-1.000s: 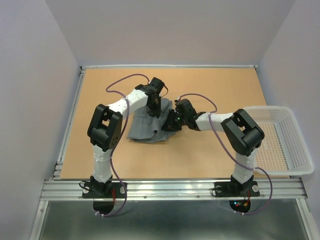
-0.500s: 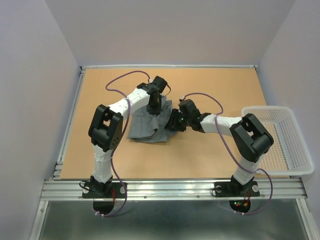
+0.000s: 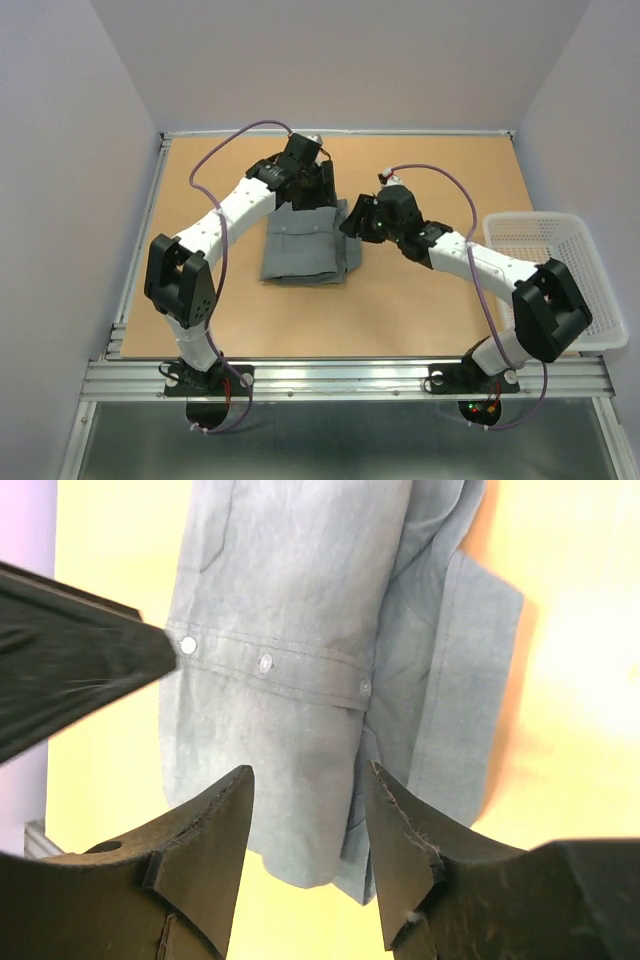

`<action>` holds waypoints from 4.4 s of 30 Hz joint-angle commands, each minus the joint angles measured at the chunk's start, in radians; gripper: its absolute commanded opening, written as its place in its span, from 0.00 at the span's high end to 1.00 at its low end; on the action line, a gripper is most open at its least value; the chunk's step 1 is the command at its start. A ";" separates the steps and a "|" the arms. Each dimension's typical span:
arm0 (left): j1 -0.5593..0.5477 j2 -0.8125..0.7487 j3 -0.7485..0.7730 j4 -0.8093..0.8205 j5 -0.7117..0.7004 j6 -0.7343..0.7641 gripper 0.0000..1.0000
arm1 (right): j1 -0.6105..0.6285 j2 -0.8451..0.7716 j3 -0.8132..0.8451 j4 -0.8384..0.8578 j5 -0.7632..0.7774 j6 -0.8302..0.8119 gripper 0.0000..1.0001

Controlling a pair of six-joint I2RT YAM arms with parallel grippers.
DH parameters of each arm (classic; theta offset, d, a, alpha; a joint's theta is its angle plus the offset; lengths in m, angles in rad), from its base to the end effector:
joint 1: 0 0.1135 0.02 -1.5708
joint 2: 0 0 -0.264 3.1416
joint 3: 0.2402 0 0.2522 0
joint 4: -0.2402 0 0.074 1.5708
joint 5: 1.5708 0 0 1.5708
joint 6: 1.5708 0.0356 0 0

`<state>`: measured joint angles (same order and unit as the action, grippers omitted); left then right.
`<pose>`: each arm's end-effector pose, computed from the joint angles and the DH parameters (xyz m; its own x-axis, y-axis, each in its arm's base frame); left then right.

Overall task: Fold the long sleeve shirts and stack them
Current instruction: Fold the shirt

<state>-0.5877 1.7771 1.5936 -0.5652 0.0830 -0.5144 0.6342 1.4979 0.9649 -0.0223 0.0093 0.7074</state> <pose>0.3363 -0.2276 0.3117 -0.7899 -0.0629 -0.6100 0.2463 0.8784 -0.4096 0.2704 0.1984 0.2462 -0.7037 0.2891 -0.6490 -0.1695 0.8188 0.5485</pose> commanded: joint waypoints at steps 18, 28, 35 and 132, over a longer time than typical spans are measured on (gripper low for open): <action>0.178 -0.238 -0.366 0.189 0.023 0.025 0.40 | -0.017 0.137 0.182 -0.042 -0.109 0.085 0.27; 0.236 -0.309 -0.454 0.232 0.012 0.037 0.36 | -0.022 0.289 0.296 -0.041 -0.085 0.168 0.27; 0.250 -0.334 -0.506 0.254 0.011 0.043 0.36 | -0.027 0.374 0.325 -0.041 -0.063 0.191 0.35; 0.195 -0.305 -0.949 0.620 0.422 -0.061 0.75 | -0.082 0.228 -0.167 0.389 -0.624 0.104 0.64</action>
<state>-0.3866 1.4540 0.6872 0.0277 0.4576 -0.5850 0.5575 1.6657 0.8925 0.2001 -0.5617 0.7609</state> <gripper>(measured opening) 0.288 0.395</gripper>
